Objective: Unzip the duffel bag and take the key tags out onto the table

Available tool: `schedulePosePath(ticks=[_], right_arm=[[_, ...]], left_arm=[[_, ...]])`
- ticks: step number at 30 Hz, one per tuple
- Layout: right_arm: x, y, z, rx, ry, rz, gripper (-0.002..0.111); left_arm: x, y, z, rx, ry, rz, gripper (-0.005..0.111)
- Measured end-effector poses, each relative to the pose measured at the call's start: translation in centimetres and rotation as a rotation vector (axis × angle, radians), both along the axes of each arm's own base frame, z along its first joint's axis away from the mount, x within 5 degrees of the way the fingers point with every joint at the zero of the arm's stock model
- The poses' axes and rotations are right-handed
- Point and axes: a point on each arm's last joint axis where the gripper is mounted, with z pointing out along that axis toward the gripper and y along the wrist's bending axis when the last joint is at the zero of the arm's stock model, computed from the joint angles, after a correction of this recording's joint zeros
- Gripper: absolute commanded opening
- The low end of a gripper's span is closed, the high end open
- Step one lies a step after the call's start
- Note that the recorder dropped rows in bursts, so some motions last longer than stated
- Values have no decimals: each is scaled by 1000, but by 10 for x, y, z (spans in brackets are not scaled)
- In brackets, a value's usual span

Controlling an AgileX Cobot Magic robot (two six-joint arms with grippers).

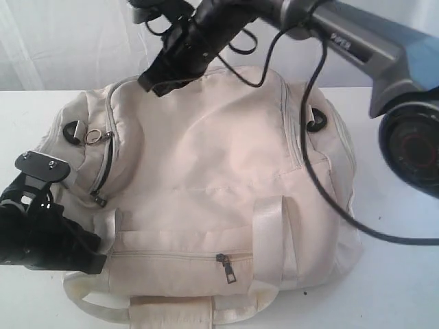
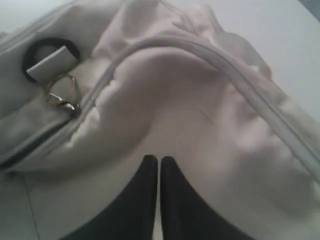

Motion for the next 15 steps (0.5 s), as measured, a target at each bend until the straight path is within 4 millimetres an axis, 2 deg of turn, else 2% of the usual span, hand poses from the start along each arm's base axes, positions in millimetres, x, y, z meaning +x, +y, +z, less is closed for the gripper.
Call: schedulePosePath(ticks=[5,7,11,15], right_arm=[[16,-47,18,-28,72,-88,56],[23,-63,22,-25,93,-139,69],[36,-88,26,-17,137,-267,72],[39,-110,42,-12,124,-359,72]], left_arm=[[7,-5,19,-41,-50,-19,61],[10,-12,35,-81,-70,-57,71],[14,-23,65,-150,-100,-138,69],[17,-26,95,-175,-176,-178,67]])
